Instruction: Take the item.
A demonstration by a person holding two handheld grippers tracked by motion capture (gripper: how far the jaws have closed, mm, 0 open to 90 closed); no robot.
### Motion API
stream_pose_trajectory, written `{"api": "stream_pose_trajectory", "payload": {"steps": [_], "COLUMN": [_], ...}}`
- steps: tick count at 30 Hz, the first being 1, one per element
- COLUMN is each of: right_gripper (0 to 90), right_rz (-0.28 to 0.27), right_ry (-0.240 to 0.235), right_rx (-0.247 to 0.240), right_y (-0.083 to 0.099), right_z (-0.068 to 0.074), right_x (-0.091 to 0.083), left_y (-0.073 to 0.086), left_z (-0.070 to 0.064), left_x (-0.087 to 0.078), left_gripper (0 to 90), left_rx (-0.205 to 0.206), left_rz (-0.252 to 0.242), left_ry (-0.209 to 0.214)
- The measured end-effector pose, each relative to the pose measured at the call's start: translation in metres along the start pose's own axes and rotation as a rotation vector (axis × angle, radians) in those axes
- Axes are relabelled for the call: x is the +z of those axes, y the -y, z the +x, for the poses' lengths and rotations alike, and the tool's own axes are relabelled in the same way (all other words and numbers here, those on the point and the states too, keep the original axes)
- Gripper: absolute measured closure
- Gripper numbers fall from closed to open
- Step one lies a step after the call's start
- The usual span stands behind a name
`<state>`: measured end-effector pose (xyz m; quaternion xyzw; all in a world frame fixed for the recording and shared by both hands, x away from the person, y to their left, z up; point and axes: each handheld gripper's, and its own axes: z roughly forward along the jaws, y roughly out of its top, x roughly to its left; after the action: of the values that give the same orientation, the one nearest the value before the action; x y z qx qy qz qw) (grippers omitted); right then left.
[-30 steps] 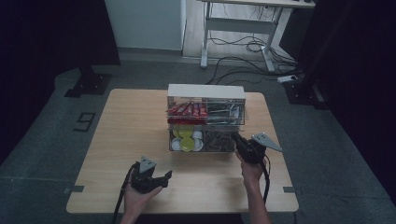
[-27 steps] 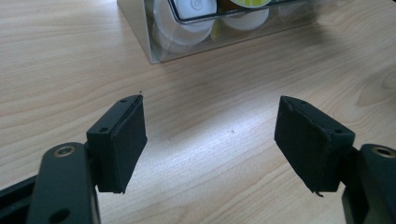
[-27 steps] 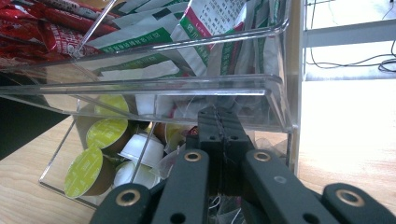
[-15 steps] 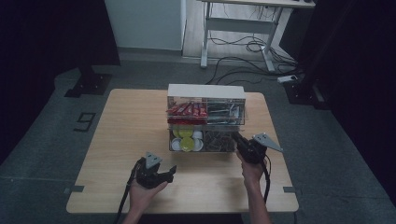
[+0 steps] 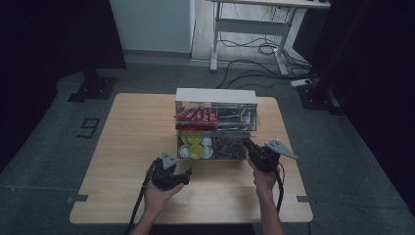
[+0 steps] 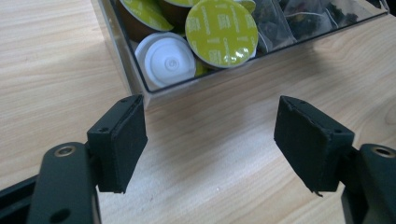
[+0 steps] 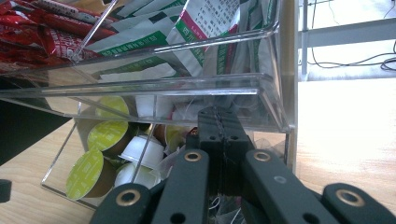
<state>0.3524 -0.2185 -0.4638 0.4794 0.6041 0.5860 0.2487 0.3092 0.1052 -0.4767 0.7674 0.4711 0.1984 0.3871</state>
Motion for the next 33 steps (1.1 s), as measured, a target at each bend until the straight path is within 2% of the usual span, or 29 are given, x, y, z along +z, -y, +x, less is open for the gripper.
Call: {"api": "stream_pose_trajectory", "payload": {"steps": [15, 33], "right_gripper": [89.3, 89.3], "right_rz": [-0.003, 0.003], "right_ry": [0.003, 0.008], "right_rx": [0.01, 0.021], "right_y": [-0.001, -0.001], "right_z": [-0.002, -0.002], "right_x": [-0.001, -0.001], "left_y": [-0.018, -0.029], "left_z": [-0.004, -0.008], "left_x": [0.024, 0.036], "left_gripper": [25.8, 25.1], "left_rx": [0.012, 0.024], "left_rz": [0.003, -0.009], "left_ry": [-0.023, -0.036]}}
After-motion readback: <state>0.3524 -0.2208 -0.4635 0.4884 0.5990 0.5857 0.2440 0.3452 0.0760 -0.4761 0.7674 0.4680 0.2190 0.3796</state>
